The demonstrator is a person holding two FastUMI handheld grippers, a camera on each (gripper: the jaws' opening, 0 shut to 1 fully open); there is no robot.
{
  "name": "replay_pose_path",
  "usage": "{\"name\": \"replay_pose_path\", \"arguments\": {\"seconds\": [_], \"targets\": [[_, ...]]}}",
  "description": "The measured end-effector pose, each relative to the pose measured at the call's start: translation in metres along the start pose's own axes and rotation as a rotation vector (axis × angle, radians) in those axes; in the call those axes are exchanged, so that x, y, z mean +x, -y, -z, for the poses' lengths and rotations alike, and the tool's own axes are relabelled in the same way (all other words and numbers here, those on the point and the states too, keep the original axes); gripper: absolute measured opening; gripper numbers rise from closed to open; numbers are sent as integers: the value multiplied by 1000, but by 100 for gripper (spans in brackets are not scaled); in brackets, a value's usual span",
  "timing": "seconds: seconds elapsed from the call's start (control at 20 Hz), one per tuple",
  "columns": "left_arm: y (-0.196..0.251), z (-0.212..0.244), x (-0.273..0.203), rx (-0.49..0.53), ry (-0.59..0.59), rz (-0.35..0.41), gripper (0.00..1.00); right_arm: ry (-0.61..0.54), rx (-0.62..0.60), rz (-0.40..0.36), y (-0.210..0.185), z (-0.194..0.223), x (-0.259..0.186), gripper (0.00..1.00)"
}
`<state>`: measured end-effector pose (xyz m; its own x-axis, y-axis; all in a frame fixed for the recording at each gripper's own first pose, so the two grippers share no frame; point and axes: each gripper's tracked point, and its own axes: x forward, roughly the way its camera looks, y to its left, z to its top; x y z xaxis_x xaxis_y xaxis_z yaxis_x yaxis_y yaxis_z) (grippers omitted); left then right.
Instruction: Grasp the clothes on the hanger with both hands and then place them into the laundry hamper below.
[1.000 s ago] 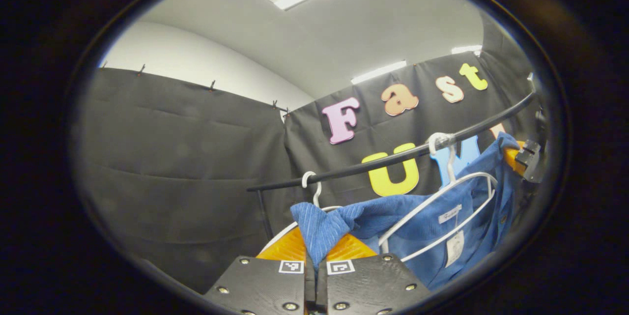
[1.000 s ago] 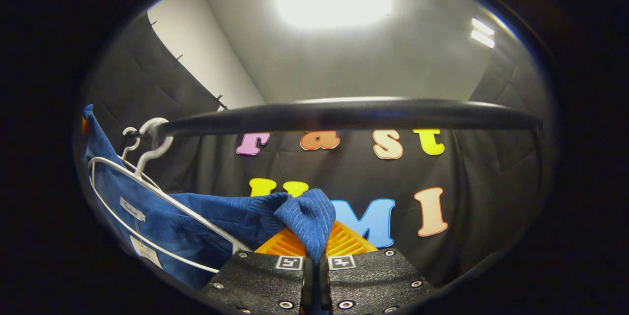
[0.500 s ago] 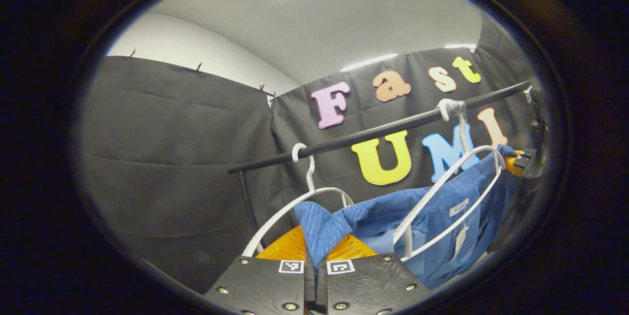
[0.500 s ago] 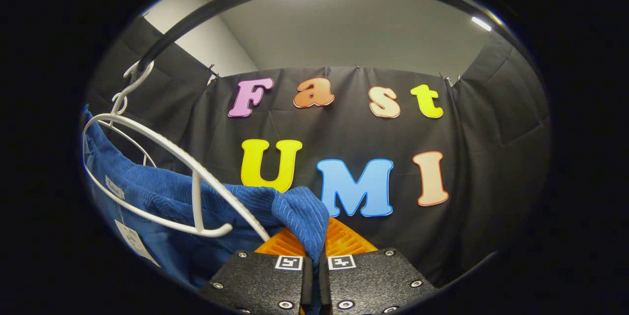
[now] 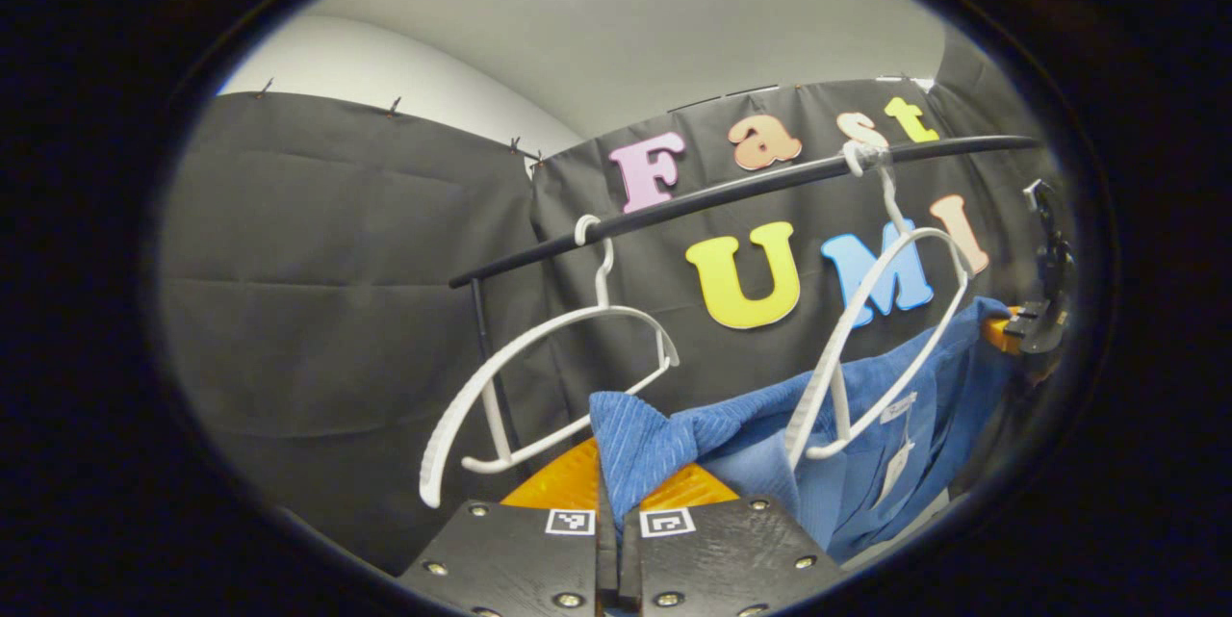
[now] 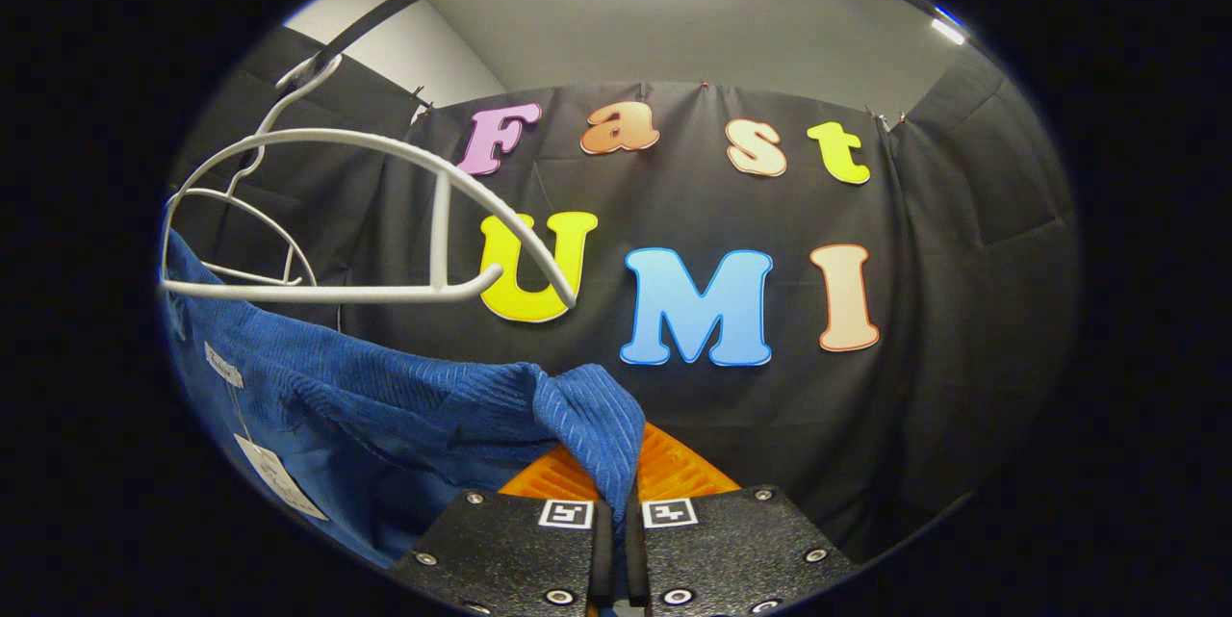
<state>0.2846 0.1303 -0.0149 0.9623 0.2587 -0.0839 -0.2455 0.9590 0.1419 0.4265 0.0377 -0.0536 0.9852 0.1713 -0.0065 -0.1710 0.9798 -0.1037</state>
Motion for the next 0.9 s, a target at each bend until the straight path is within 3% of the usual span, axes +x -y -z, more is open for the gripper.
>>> {"name": "replay_pose_path", "arguments": {"seconds": [0.4, 0.9], "targets": [[4, 34, -48, -50, -42, 45, 1, -54, -37, 7, -11, 18, -57, 5], [8, 17, -129, -109, 12, 191, 4, -32, 19, 51, -33, -20, -177, 5]]}}
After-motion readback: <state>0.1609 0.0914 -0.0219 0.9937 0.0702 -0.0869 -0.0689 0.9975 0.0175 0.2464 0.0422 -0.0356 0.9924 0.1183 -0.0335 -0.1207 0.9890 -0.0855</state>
